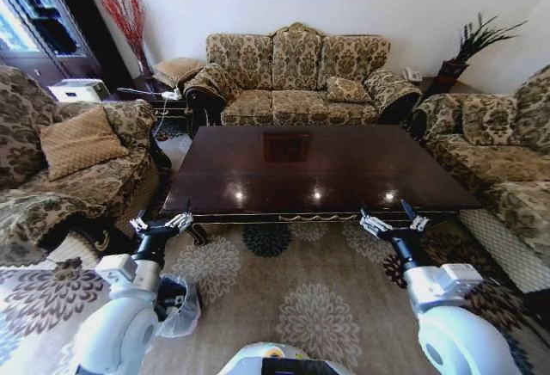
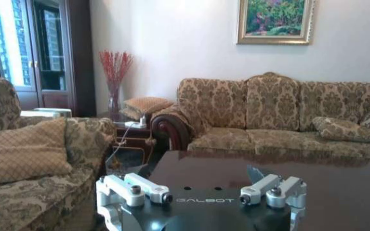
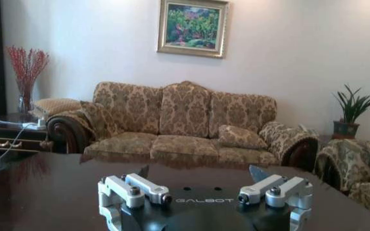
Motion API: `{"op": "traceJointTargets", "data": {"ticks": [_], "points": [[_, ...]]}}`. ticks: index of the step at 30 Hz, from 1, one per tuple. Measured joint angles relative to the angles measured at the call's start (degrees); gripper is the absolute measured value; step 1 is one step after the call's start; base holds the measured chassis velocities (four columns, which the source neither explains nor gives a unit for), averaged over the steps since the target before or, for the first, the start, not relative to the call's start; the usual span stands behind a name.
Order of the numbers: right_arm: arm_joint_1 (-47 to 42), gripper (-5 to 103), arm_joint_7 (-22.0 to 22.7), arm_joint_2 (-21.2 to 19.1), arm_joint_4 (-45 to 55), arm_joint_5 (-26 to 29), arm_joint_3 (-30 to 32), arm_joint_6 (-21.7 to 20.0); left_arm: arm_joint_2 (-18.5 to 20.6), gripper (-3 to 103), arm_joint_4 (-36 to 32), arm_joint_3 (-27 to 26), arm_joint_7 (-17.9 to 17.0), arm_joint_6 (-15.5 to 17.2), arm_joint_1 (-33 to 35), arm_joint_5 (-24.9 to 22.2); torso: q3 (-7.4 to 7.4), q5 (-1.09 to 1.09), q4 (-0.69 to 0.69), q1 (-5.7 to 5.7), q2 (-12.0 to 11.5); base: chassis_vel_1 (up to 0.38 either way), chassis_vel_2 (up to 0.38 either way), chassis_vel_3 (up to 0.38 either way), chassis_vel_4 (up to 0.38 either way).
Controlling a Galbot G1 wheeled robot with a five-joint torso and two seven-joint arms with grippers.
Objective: Move to the front of the table and place the trash on the table into the trash bin.
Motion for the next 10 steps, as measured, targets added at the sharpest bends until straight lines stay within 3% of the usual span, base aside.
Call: {"op": "traceJointTargets", "data": {"ticks": [4,10], "points": [[0.03,100,-0.03,-0.04,-0.03,-0.09,-0.34,0.03,-0.17,100,-0.16,0.0,0.09,-0.16,0.24,0.3,0.0,0.01,0.0,0.0,0.0,-0.077,-0.107,0.083,0.098],[1.0,100,-0.04,-1.16,-0.45,-0.12,-1.29,0.06,-1.3,100,-0.22,0.08,0.29,-0.6,1.11,0.74,0.0,0.01,0.0,0.0,0.0,-0.194,-0.212,0.214,0.188]]}}
